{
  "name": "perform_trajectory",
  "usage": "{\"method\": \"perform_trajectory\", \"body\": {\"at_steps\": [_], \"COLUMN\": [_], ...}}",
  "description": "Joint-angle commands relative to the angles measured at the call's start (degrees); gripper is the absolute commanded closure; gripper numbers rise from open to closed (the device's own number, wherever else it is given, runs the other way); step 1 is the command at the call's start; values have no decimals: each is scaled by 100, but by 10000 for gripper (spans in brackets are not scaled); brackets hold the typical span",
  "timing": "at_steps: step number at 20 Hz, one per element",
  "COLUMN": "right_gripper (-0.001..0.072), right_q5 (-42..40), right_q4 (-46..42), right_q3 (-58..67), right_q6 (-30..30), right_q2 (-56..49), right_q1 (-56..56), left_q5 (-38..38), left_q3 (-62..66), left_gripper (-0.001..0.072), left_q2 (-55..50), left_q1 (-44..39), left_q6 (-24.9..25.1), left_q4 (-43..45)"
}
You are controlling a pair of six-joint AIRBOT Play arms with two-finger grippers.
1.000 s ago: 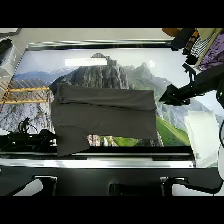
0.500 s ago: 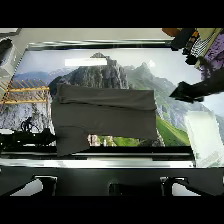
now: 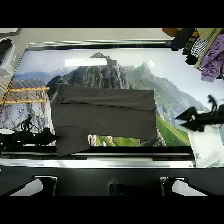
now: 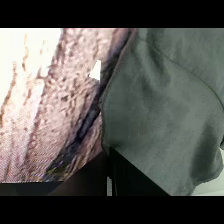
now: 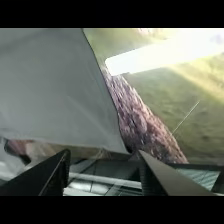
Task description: Fold the clothes and pants, and hang the long-sleeved shirts on hangers.
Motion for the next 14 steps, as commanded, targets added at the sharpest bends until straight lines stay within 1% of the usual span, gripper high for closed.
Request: {"method": "perform_trajectory", "body": {"at_steps": [1,5,9,11,12,14], "right_gripper": [215,226,235,235,235,235], "right_q5": [417,748,981,1180,1379,1888], "right_q4": [258,629,813,769,678,544], "right_q3": [-1217,-1770,-1978,-2090,-2100,-2098], "right_q6": [-560,-975,-1078,-1139,-1086,-708], "right_q2": [4,4,4,4,4,4], "right_q1": [-81,-81,-44,350,671,1143], "left_q5": [-22,-28,-50,-61,-63,-79], "left_q3": [2,4,4,4,4,4], "left_gripper": [688,687,687,687,688,687], "left_q2": [2,2,2,2,2,2], "left_q1": [-2,-2,-2,-2,-2,-2], "left_q6": [2,0,-2,-4,-20,-17], "left_q4": [0,-39,-46,-46,-46,-46]}}
